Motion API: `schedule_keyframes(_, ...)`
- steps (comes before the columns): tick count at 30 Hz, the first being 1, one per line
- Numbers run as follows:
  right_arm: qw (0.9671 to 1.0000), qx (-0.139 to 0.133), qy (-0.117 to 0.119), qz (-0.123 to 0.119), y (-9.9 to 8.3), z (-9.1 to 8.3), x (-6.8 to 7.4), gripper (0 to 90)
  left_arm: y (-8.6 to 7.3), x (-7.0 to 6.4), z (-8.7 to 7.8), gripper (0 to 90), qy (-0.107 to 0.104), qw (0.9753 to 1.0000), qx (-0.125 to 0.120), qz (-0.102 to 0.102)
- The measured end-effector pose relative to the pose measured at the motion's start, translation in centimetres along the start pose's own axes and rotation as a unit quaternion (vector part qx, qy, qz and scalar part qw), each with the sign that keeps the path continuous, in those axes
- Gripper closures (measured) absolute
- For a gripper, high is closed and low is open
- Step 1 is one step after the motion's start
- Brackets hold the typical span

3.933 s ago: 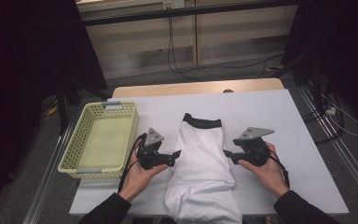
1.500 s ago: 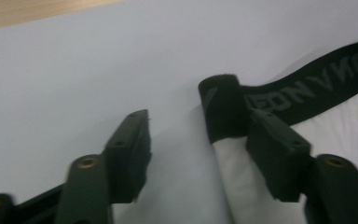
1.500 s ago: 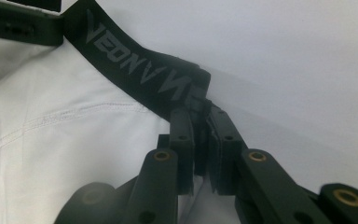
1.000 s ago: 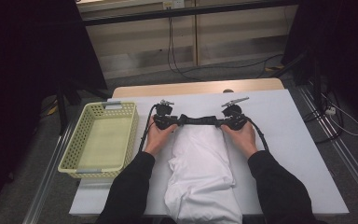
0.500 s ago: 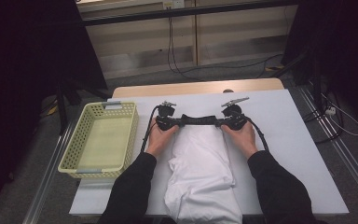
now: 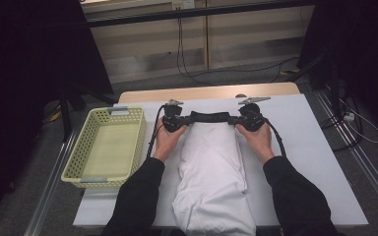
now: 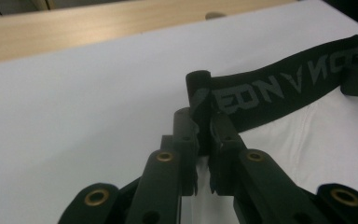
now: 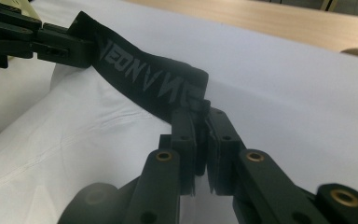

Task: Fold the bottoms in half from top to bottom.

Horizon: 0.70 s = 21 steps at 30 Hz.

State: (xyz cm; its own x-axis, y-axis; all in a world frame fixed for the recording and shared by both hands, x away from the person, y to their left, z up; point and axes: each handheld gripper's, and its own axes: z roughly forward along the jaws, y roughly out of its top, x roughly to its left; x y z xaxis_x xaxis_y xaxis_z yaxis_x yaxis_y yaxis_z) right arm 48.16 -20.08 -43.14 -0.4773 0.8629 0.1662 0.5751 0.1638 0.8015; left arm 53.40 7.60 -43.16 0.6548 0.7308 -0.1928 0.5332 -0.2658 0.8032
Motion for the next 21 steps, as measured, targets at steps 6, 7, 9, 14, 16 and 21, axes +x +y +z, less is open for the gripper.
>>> schedule_keyframes(6, 0.9997, -0.025, -0.001, -0.004, 1.6, -1.0, 0.1, 83.1, 1.9, 0.0, -1.1, 83.7, 0.004, 0.9993, -0.038, -0.005)
schedule_keyframes(7, 0.9996, -0.029, -0.001, -0.005, 1.9, -1.3, 0.1, 83.1, 2.2, 0.0, -1.2, 83.7, 0.006, 0.9992, -0.039, -0.001)
schedule_keyframes(9, 0.9993, -0.036, -0.004, -0.009, 2.4, -1.6, 0.2, 83.1, 2.8, -0.2, -1.4, 83.7, 0.007, 0.9988, -0.047, 0.004)
schedule_keyframes(14, 0.9985, -0.053, -0.006, -0.011, 3.7, -2.6, -0.1, 83.1, 4.2, -0.6, -2.3, 83.7, 0.009, 0.9975, -0.064, 0.027)
schedule_keyframes(16, 0.9982, -0.057, -0.011, -0.014, 4.2, -2.9, -0.1, 83.1, 4.7, -0.7, -2.5, 83.7, 0.010, 0.9968, -0.071, 0.035)
schedule_keyframes(21, 0.9973, -0.071, -0.014, -0.014, 5.3, -3.5, 0.0, 83.1, 5.8, -0.9, -3.0, 83.6, 0.011, 0.9955, -0.085, 0.040)
